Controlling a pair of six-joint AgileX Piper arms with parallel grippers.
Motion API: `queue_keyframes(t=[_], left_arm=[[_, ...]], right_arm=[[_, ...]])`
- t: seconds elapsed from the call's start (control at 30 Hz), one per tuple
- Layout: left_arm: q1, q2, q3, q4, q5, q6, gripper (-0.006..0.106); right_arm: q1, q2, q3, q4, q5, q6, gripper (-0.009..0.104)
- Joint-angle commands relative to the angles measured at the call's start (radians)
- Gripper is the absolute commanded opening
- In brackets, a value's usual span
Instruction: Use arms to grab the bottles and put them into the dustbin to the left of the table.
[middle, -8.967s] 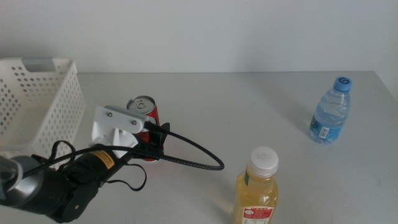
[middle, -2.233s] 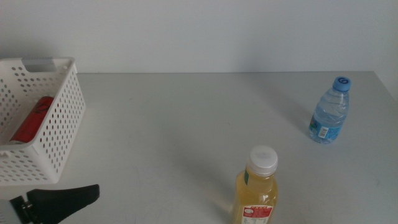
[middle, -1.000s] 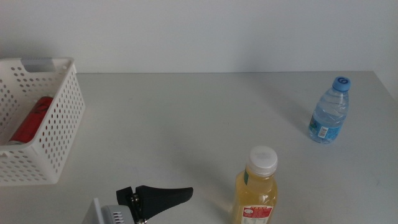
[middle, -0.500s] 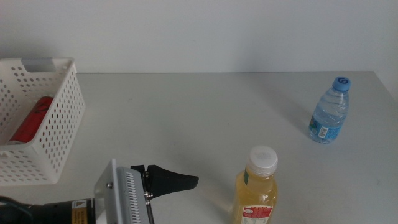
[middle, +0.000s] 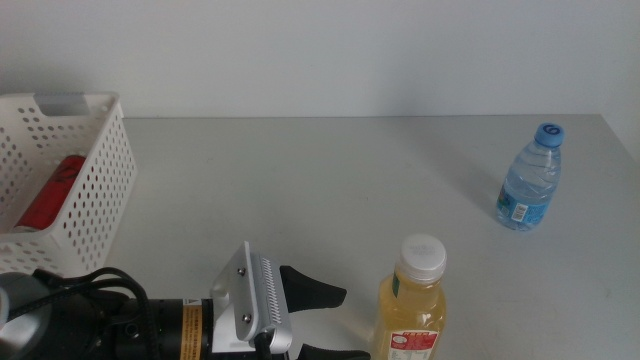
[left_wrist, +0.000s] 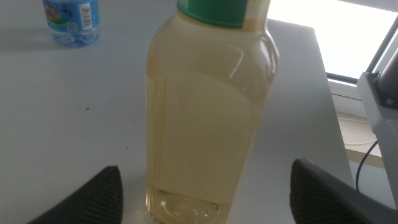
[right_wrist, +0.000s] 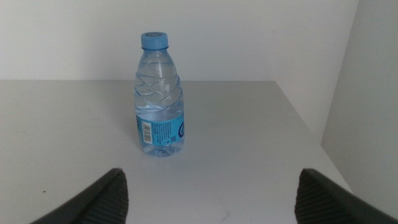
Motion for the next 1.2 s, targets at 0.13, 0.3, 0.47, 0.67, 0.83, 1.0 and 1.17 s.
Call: queue_keyframes(t=[0.13,0.3,0.47,0.67,0.83,1.0,1.17], left_arm=[[0.001,0.006,-0.076,0.02,-0.178,-0.001,0.089],[0.001,0.011,-0.098,0.021,-0.178,-0.008,0.089],[-0.04,0.037,-0.134,0.012,-0.165,-0.012,0.089],[-0.088,0.085,-0.174,-0.009,-0.162,-0.02,0.089],[-0.116,0.11,-0.211,-0.018,-0.162,-0.02,0.089],[-0.152,0.132,-0.255,-0.022,-0.153,-0.026,0.089],[-0.179,0.165,-0.291,-0.026,-0.155,-0.042,0.089]], right_arm=[[0.003,-0.021,-0.009,-0.005,-0.071,-0.009,0.075],[0.003,-0.021,-0.009,-0.005,-0.071,-0.009,0.075],[0.003,-0.021,-0.009,-0.005,-0.071,-0.009,0.075],[0.003,-0.021,-0.009,-0.005,-0.071,-0.009,0.075],[0.003,-0.021,-0.009,-0.005,-0.071,-0.009,0.075],[0.003,-0.021,-0.009,-0.005,-0.071,-0.009,0.075],[0.003,-0.021,-0.009,-0.005,-0.071,-0.009,0.075]])
